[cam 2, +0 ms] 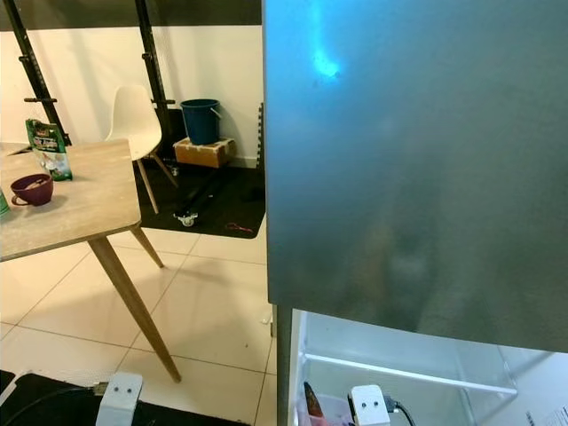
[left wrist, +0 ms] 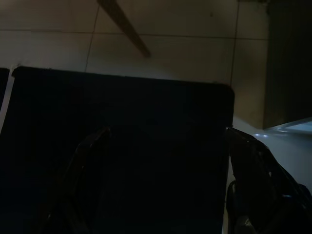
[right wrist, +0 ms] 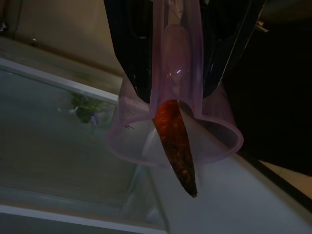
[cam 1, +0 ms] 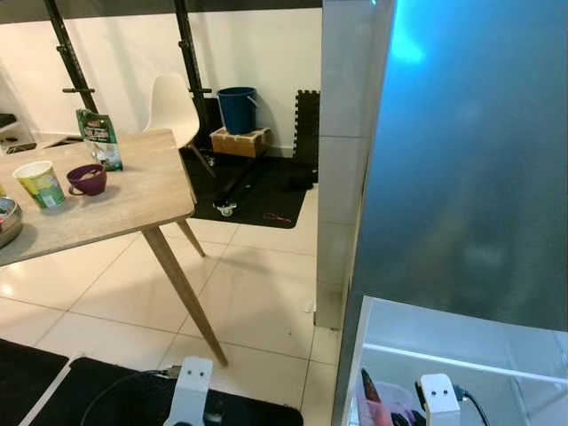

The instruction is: Restocking fridge

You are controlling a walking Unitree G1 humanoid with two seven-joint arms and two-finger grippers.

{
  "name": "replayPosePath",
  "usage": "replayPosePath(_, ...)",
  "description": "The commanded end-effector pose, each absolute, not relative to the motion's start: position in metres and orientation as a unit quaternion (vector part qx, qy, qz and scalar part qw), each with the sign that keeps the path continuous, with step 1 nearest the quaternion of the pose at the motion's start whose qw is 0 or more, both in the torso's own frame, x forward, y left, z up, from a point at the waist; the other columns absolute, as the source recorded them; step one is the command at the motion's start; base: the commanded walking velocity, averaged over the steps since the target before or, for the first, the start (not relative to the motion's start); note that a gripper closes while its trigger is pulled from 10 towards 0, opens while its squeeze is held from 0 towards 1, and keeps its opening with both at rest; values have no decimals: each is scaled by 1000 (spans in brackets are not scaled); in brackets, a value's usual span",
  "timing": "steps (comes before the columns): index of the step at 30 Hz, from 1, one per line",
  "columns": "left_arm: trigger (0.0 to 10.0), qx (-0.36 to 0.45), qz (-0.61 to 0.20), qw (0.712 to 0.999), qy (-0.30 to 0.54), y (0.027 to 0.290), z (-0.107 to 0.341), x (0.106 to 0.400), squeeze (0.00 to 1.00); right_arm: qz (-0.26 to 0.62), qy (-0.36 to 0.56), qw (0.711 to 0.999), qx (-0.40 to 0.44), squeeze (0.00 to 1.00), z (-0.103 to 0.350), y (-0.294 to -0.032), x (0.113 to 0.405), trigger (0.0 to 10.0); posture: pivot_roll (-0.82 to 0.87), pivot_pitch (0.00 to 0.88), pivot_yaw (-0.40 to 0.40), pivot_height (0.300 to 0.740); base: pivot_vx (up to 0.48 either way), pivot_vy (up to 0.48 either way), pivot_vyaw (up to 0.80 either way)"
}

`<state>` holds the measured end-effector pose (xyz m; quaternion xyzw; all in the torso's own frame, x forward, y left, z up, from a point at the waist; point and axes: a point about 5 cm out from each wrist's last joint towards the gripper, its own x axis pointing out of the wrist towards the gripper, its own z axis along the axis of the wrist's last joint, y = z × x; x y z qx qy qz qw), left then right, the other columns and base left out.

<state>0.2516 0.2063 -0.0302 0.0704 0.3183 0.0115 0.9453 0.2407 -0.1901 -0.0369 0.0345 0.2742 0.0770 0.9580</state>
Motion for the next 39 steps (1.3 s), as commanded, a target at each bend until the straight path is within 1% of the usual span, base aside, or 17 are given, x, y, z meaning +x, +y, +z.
replayPosePath(1,10000,68,6,943,326,205,-33,248,0,61,293,954,25,0,-42,-194,236,10000,-38,120,30,740,0,0,0)
replayPosePath(5,10000,62,-1,943,327,203,-32,251,0,34,299,953,23,0,-42,-200,236,10000,-40,122,31,740,0,-76,0)
replayPosePath(20,10000,50,2,943,330,204,-33,251,0,34,300,953,23,0,-42,-199,236,10000,-39,122,31,740,0,-434,0)
replayPosePath(26,10000,39,19,943,329,208,-33,249,0,37,302,952,24,0,-42,-197,237,10000,-39,120,32,740,0,0,0)
replayPosePath(39,10000,36,9,944,329,208,-33,248,0,42,291,955,32,0,-40,-192,240,10000,-36,118,33,740,0,0,0)
